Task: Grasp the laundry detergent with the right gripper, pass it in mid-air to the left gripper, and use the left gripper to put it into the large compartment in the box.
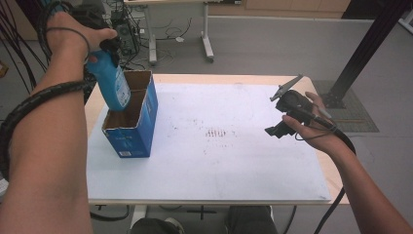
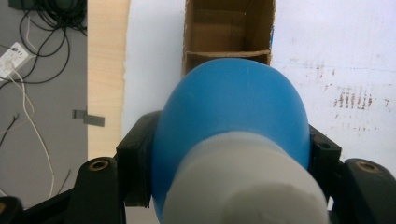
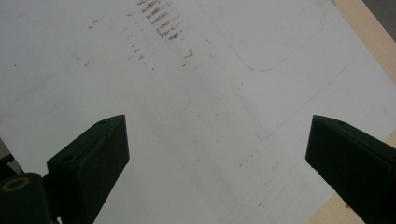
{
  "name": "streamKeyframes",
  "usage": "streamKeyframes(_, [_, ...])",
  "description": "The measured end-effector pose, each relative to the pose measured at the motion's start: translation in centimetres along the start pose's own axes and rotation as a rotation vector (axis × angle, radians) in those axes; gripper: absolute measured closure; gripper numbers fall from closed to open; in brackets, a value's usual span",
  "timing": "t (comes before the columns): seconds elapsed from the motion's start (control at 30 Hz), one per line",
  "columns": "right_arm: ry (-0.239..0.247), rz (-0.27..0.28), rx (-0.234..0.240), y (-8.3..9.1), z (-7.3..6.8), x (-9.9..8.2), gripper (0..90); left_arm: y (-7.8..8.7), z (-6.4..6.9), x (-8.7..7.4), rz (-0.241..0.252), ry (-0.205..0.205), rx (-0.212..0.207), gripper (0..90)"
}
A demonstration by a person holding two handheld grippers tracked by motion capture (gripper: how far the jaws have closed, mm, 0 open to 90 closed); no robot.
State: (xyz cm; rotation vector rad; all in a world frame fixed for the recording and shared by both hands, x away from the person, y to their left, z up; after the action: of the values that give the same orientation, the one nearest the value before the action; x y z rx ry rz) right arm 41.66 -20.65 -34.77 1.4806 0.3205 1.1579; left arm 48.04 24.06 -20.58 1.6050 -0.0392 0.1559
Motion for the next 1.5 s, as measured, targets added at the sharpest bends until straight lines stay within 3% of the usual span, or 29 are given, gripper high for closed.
streamKeyframes(0.4, [0.012, 0.003, -0.007, -0.1, -0.2, 0.4, 6.0, -3.8, 0.1, -0.6, -0.012, -0.017, -0.004, 36.3])
streamKeyframes(0.77, [0.000, -0.009, -0.004, -0.6, -0.4, -0.2, 6.0, -8.4, 0.5, -1.3, -0.023, -0.028, -0.015, 36.3])
streamKeyframes(1.5, [-0.029, -0.030, 0.001, -1.3, -0.2, -1.3, 6.1, -13.7, 1.0, -1.8, -0.026, -0.048, -0.001, 36.3])
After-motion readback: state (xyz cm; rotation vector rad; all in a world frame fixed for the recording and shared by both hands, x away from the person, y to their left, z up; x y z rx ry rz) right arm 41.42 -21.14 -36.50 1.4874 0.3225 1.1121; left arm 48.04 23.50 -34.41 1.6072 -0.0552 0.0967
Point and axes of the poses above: each handheld gripper's, and its own axes: y roughly backward along the jaws, x roughly out of its top, z roughly to its right, the point moved 10 cm from there along -y, roughly forward along the jaws, and after that the axes turned 1 degree about x, right-handed, at the moved point
